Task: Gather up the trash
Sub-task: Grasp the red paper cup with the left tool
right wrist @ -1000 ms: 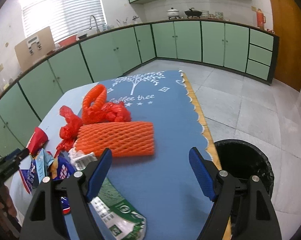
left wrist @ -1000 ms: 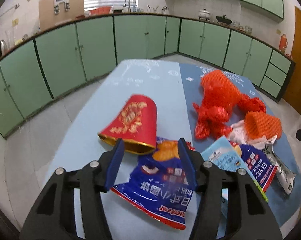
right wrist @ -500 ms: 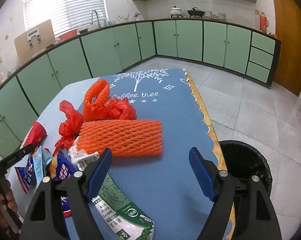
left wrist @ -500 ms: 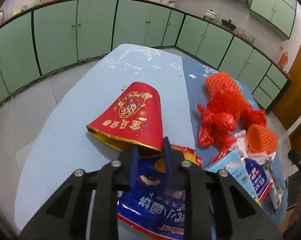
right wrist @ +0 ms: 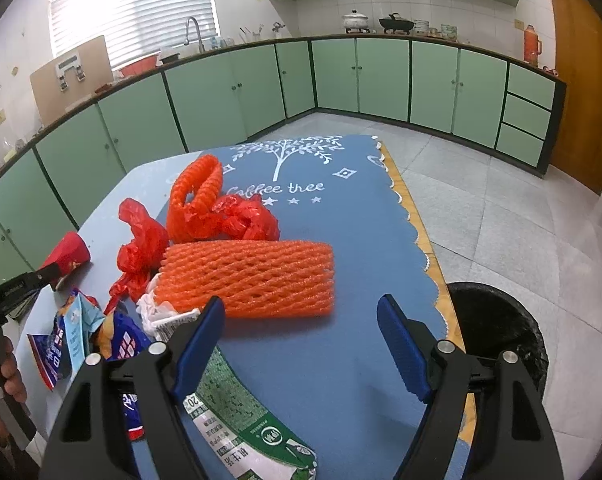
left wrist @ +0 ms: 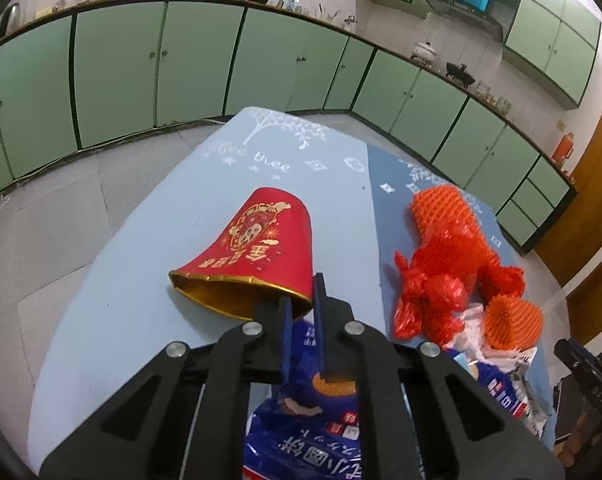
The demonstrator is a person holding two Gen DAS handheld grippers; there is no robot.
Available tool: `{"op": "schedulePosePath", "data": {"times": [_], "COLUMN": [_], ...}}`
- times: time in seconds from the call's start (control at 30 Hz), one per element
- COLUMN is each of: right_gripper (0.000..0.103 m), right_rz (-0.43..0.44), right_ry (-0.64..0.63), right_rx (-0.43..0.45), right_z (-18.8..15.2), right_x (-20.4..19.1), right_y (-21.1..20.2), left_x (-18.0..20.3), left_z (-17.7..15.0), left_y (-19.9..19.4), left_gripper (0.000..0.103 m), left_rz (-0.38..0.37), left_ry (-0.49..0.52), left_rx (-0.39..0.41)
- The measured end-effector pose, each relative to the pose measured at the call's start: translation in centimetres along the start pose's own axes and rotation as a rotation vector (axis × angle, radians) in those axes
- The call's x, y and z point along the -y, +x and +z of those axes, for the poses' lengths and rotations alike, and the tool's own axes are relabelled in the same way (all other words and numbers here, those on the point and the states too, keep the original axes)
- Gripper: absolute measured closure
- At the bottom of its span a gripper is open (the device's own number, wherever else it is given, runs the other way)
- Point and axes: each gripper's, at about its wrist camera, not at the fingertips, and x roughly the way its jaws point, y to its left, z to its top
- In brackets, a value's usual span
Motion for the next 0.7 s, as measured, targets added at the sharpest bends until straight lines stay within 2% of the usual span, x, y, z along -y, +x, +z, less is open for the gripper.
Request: {"op": "schedulePosePath", "data": {"times": [0.33, 0.53, 0.63, 0.7], "right_gripper": [0.030, 0.031, 0.050, 0.080], "right_rz": [-0.009, -0.008, 0.020, 0.058], "right_ry": [0.026, 0.032, 0.028, 0.026], "right_rx": [-0.018, -0.037, -0.058, -0.086], "right_z": [0.9, 1.2, 1.1, 0.9], "right_x": [0.9, 1.1, 0.8, 0.6], "right_y": [2.0, 3.6, 4.3, 4.8], "left_x": [2.9, 5.5, 6.4, 7.1], "left_z": [0.8, 0.4, 0.1, -0.1], "left_y": [-1.7, -1.6, -1.1, -0.7], "left_gripper": [0.096, 0.096, 0.096, 0.096], "left_rz": [-0.021, -0.034, -0.046, -0.056], "left_ry": [0.078, 0.149, 0.168, 0.178], "left_rx": [0.087, 0.095, 0.084, 0.073]}}
